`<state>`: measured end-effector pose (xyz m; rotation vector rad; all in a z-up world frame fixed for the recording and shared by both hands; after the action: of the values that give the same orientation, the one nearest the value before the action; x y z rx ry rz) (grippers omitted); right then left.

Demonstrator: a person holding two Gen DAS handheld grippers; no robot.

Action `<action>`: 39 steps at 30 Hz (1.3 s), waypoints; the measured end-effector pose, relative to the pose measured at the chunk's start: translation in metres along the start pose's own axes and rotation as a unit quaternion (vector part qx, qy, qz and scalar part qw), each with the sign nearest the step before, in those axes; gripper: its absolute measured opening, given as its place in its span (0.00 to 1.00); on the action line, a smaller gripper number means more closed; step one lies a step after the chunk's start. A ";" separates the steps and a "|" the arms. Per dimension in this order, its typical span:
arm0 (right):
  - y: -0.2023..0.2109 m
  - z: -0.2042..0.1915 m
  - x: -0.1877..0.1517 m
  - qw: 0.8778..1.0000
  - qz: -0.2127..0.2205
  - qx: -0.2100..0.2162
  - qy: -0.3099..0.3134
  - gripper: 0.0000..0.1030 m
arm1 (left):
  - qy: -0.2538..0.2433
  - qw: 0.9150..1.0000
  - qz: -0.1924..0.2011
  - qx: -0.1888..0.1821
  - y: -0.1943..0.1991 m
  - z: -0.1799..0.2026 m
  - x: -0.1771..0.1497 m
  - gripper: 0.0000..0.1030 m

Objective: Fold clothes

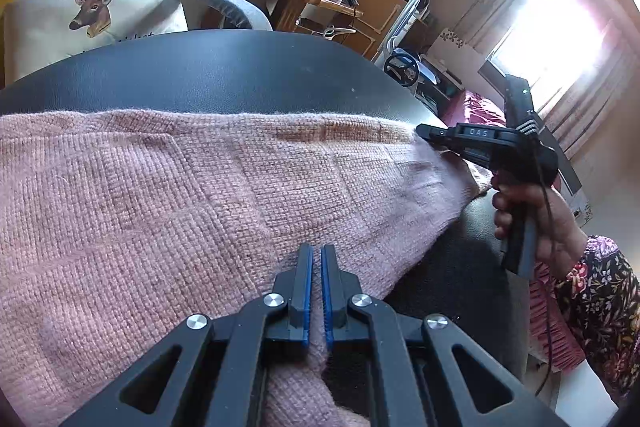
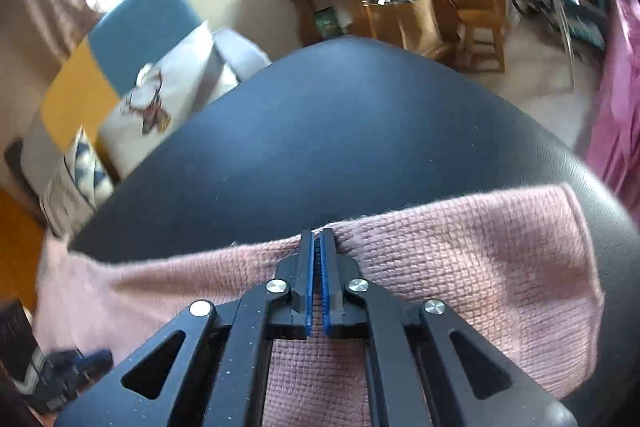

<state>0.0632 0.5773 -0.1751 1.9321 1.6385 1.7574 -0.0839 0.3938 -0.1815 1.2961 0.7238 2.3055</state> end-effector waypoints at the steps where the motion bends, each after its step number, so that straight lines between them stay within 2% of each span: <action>1: -0.004 0.000 0.001 1.000 -0.002 -0.003 0.000 0.00 | 0.001 1.000 0.000 -0.001 0.000 0.000 0.000 0.04; 5: 0.022 -0.001 -0.001 0.998 0.019 0.026 -0.045 0.04 | 0.000 1.000 -0.001 0.001 0.001 0.000 -0.001 0.04; 7: 0.040 -0.008 -0.008 0.997 0.028 0.050 -0.051 0.04 | -0.012 1.000 -0.008 0.016 0.001 0.003 0.001 0.04; 9: 0.059 -0.017 -0.022 0.998 0.022 0.049 -0.012 0.04 | -0.027 0.999 -0.012 0.035 0.002 0.008 0.005 0.04; 13: 0.075 -0.027 -0.047 0.998 0.014 0.026 0.060 0.04 | -0.107 0.994 -0.015 0.021 -0.029 0.072 0.028 0.04; 16: 0.072 -0.025 -0.052 0.997 0.017 0.016 0.072 0.05 | -0.166 0.986 -0.016 0.009 -0.052 0.121 0.044 0.04; 19: 0.066 -0.023 -0.053 0.998 0.016 0.024 0.053 0.05 | -0.251 0.967 -0.033 0.023 -0.096 0.156 0.046 0.05; 20: 0.065 -0.023 -0.056 0.998 0.013 0.030 0.050 0.05 | -0.260 0.964 -0.039 0.030 -0.109 0.161 0.047 0.05; 21: 0.065 -0.023 -0.059 0.998 0.009 0.034 0.049 0.05 | -0.258 0.965 -0.044 0.031 -0.116 0.162 0.049 0.05; 23: 0.065 -0.024 -0.064 0.998 0.008 0.043 0.048 0.05 | -0.229 0.972 -0.046 0.026 -0.132 0.158 0.059 0.05; 25: 0.064 -0.026 -0.066 0.998 0.007 0.053 0.043 0.05 | -0.203 0.977 -0.047 0.031 -0.143 0.150 0.068 0.05; 27: 0.060 -0.025 -0.070 0.998 -0.004 0.054 0.041 0.05 | -0.185 0.979 -0.065 0.046 -0.156 0.136 0.069 0.05; 29: 0.057 -0.024 -0.074 0.998 -0.016 0.050 0.041 0.05 | -0.158 0.985 -0.060 0.021 -0.157 0.130 0.075 0.05; 33: 0.063 -0.023 -0.083 0.997 -0.018 0.028 0.074 0.03 | -0.188 0.981 -0.040 0.001 -0.157 0.127 0.072 0.07; 35: 0.068 -0.022 -0.088 0.995 -0.014 0.017 0.093 0.02 | -0.172 0.984 -0.038 -0.006 -0.158 0.126 0.072 0.07; 39: 0.068 -0.019 -0.090 0.997 -0.007 0.015 0.077 0.02 | -0.129 0.990 -0.037 -0.041 -0.158 0.120 0.073 0.06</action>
<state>0.1115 0.4739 -0.1865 1.8344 1.7296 1.9322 -0.0025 0.5886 -0.1771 1.4669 0.5730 2.0369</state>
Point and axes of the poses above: each gripper's, at about its wrist camera, not at the fingertips, and y roughly against the way its jaws point, z to its right, x to its top, the point moved 10 cm from there along -y, roughly the way its jaws point, and after that the axes turned 8 degrees about z, right-handed, at the moved point
